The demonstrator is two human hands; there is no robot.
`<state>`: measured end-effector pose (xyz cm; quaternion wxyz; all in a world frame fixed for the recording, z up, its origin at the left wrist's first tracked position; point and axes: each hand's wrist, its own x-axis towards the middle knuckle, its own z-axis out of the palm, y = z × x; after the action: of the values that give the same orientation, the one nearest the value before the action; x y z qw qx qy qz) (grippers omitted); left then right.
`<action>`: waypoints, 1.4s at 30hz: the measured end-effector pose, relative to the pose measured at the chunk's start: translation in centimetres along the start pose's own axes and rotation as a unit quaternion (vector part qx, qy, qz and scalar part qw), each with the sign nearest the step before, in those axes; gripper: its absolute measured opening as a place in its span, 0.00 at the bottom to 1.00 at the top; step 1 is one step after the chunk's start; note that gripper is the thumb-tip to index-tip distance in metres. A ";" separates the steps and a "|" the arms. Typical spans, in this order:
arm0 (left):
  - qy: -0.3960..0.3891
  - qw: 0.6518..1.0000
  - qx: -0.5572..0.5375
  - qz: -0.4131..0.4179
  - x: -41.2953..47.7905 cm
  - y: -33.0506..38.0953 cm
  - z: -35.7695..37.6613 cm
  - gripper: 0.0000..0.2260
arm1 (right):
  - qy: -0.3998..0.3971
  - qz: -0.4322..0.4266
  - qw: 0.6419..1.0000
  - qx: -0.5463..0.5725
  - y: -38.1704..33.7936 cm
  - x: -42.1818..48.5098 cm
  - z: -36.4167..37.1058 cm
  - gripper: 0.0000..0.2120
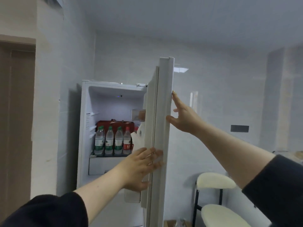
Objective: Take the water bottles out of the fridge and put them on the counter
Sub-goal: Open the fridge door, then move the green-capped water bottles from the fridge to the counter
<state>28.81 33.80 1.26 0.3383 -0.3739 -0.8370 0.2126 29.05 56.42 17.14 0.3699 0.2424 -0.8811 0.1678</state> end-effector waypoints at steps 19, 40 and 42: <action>0.207 0.949 -0.200 -0.125 2.9 -0.7 -5.7 0.34 | 0.164 0.049 0.984 0.055 3.5 -5.8 -4.2 0.38; 0.372 0.858 -0.154 -0.319 -9.9 -28.6 1.6 0.35 | 0.219 -0.062 0.966 0.122 -7.1 10.0 17.7 0.38; 0.370 0.859 -0.158 -0.317 -9.6 -30.6 3.5 0.35 | 0.212 -0.052 0.968 0.122 -7.4 11.8 20.0 0.38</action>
<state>16.20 6.81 13.57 0.6087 -0.1877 -0.7456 -0.1956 14.49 37.24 13.23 0.5241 0.2898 -0.7414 0.3026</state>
